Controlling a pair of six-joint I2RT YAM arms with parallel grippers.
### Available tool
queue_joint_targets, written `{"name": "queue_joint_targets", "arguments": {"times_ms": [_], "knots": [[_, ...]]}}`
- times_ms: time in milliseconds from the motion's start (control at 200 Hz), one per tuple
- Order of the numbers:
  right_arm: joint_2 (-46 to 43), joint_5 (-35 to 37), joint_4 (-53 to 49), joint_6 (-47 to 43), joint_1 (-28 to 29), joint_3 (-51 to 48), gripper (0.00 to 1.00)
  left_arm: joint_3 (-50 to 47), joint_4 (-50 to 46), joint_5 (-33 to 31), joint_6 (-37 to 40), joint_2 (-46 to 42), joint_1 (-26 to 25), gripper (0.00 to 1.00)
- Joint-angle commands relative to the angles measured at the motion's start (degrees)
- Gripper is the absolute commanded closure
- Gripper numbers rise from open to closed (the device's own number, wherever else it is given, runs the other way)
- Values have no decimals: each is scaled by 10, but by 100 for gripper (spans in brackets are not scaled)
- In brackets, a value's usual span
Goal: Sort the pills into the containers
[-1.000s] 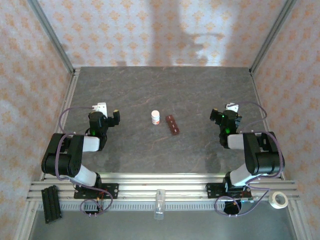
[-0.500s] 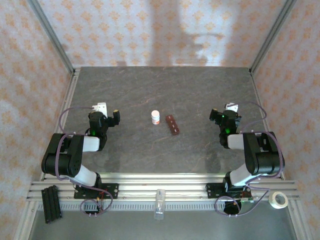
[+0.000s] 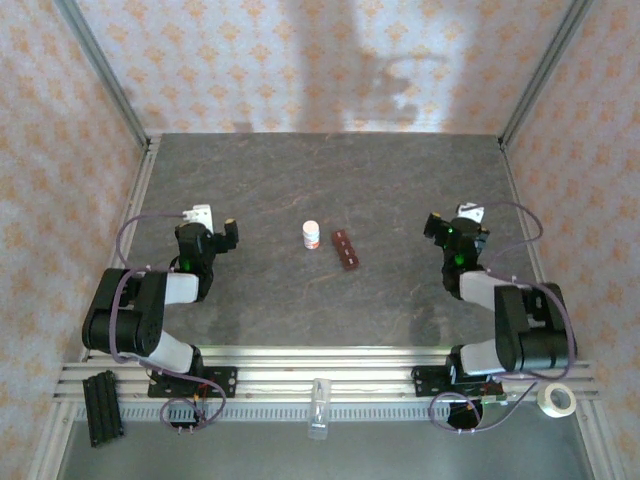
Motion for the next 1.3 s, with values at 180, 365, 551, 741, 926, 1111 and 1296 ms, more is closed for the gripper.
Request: {"name": "queue_joint_targets", "arguments": {"times_ms": [180, 365, 551, 741, 926, 1111, 1296], "knots": [[-100, 83, -302, 128, -3, 129, 0, 33, -84, -51, -11, -81, -2, 0], [-102, 51, -484, 221, -3, 237, 0, 78, -166, -73, -45, -160, -1, 0], [-102, -104, -531, 226, 17, 262, 0, 162, -309, -59, -146, -223, -8, 0], [-100, -187, -569, 203, 93, 274, 11, 195, -398, -12, -207, -253, -40, 0], [-56, -179, -585, 184, 194, 285, 14, 197, -468, 4, -233, -260, -85, 0], [34, -149, -595, 160, 273, 315, 18, 193, -494, 15, -242, -252, -110, 0], [129, -118, -608, 131, 327, 365, 19, 215, -524, 13, -238, -227, -114, 0]]}}
